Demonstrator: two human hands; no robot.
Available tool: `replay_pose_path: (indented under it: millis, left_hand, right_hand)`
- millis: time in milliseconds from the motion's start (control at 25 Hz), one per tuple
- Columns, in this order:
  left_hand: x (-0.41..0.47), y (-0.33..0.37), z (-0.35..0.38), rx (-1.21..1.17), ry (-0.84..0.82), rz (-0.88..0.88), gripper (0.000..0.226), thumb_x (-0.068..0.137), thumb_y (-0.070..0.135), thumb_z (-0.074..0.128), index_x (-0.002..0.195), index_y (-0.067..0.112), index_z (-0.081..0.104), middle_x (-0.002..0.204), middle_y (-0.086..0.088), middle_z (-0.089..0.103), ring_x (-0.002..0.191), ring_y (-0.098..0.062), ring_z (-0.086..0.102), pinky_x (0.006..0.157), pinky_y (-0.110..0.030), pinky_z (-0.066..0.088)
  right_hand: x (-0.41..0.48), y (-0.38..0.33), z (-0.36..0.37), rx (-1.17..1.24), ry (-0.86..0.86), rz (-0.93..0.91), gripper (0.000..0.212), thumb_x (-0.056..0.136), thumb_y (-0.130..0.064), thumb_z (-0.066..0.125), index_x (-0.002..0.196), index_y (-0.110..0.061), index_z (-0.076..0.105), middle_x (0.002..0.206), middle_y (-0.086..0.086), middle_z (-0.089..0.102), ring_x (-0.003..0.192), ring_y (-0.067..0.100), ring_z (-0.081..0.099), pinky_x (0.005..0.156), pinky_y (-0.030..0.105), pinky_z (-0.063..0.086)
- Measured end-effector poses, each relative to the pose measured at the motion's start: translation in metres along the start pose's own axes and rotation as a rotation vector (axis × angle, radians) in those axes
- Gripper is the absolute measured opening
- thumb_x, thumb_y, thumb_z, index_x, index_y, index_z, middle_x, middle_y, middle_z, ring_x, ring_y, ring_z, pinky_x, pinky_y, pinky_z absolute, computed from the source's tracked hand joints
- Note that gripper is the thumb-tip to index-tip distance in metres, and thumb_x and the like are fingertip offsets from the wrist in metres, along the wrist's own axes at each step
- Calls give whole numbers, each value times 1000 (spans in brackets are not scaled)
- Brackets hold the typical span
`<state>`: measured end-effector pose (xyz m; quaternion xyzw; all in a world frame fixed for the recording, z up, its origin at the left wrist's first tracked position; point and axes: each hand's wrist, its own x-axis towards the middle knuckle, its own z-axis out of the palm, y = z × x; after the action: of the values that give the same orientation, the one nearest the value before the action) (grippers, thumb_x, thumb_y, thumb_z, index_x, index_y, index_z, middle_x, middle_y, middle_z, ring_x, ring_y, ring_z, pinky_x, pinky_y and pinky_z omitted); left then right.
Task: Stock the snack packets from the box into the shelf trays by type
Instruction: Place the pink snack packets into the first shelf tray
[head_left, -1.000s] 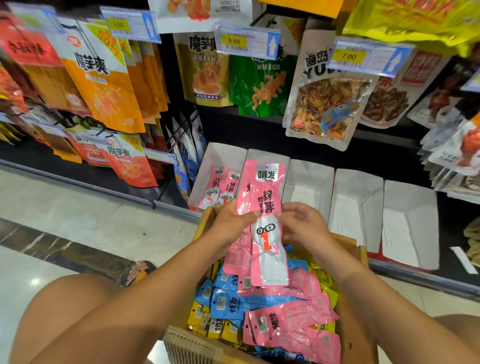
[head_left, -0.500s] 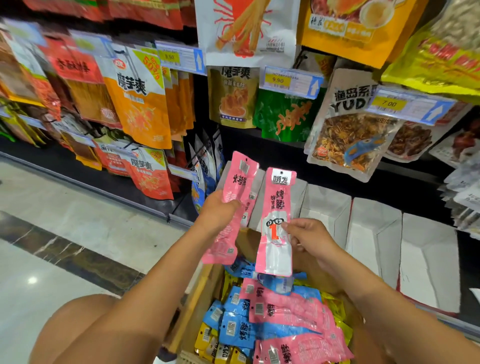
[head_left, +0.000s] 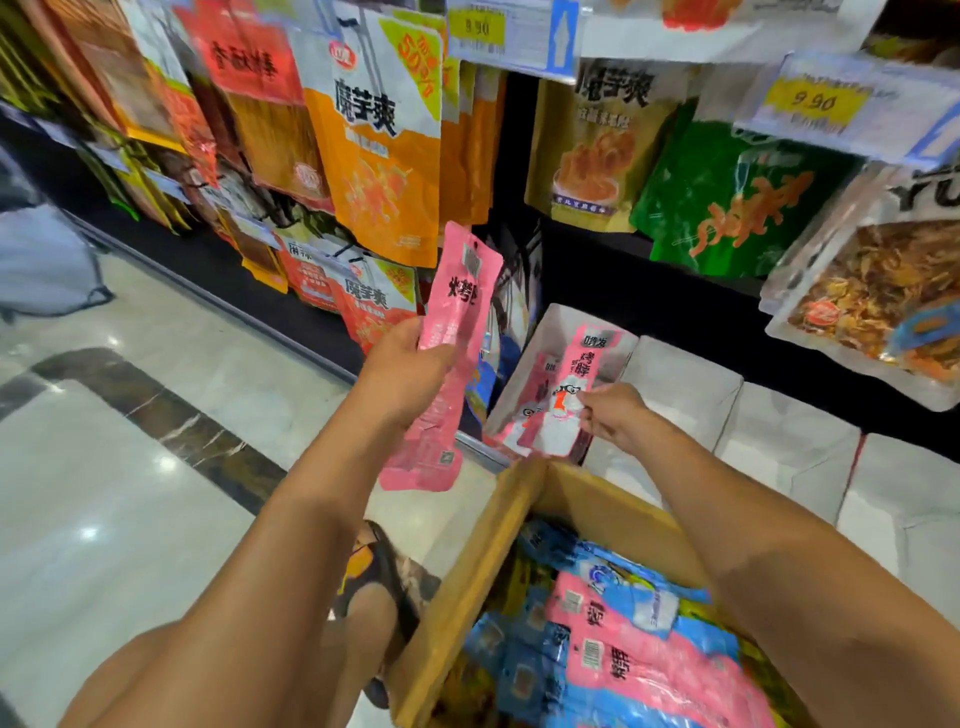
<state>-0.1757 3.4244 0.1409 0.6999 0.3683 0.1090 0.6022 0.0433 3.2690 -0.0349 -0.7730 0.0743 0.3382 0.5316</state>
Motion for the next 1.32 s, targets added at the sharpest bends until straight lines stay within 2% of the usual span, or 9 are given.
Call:
replay_pose_path:
  millis: [160, 360, 480, 680, 800, 920, 1040, 1120, 1320]
  left_hand:
    - [10, -5, -4, 9, 20, -14, 19, 94, 10, 62, 100, 24, 72, 76, 0, 70, 66, -20, 63, 66, -36, 54]
    - [21, -13, -3, 53, 53, -9, 15, 97, 12, 61, 99, 23, 71, 74, 0, 67, 61, -18, 58, 60, -28, 49]
    - [26, -18, -1, 89, 73, 6, 15, 97, 14, 62, 105, 22, 72, 75, 2, 67, 60, -14, 57, 56, -23, 46]
    - [26, -23, 2, 78, 65, 11, 13, 97, 18, 64, 106, 20, 73, 79, -7, 68, 64, -21, 57, 63, -33, 48]
    - [22, -21, 6, 70, 25, 13, 14, 98, 15, 62, 107, 21, 71, 79, -11, 68, 63, -21, 56, 62, -34, 48]
    - [16, -21, 10, 65, -18, 30, 9, 97, 19, 62, 103, 17, 70, 91, -26, 69, 66, -25, 58, 62, -38, 48]
    - [13, -20, 17, 84, -16, 42, 8, 97, 21, 63, 100, 19, 71, 91, -22, 72, 68, -26, 63, 63, -37, 50]
    - [12, -19, 23, 91, -15, 62, 9, 97, 21, 64, 102, 21, 72, 89, -16, 74, 70, -27, 65, 63, -35, 51]
    - [6, -19, 38, 162, -16, 156, 17, 97, 22, 59, 93, 32, 72, 71, 4, 68, 63, -19, 60, 61, -35, 48]
  right_hand:
    - [58, 14, 33, -14, -16, 85, 4, 98, -1, 57, 97, -5, 57, 79, 10, 55, 65, 13, 55, 43, 22, 52]
    - [104, 30, 63, -96, -35, 161, 31, 95, 8, 52, 125, 1, 54, 107, 18, 66, 71, 17, 62, 42, 22, 53]
    - [120, 41, 77, -168, -50, 174, 33, 100, 7, 43, 133, 7, 45, 87, 18, 59, 57, 21, 52, 44, 33, 50]
    - [121, 52, 79, -177, -91, 172, 43, 96, 6, 56, 136, 9, 44, 77, 13, 60, 58, 18, 49, 54, 33, 46]
    - [102, 44, 68, -162, -101, 131, 40, 95, 2, 59, 132, 9, 48, 79, 14, 62, 58, 18, 53, 49, 29, 49]
    - [63, 28, 54, -147, -151, 72, 28, 96, -3, 59, 123, 1, 56, 95, 16, 65, 68, 21, 61, 48, 28, 52]
    - [16, 8, 46, -138, -204, -96, 30, 95, -2, 58, 125, -4, 58, 112, 9, 67, 93, 25, 68, 79, 41, 62]
    - [-24, -7, 41, -78, -208, -214, 27, 96, -4, 59, 122, -7, 61, 113, 11, 68, 100, 29, 69, 89, 42, 60]
    - [-125, -32, 30, 223, -272, -323, 22, 100, -19, 59, 116, -7, 68, 105, 17, 69, 89, 23, 70, 74, 32, 58]
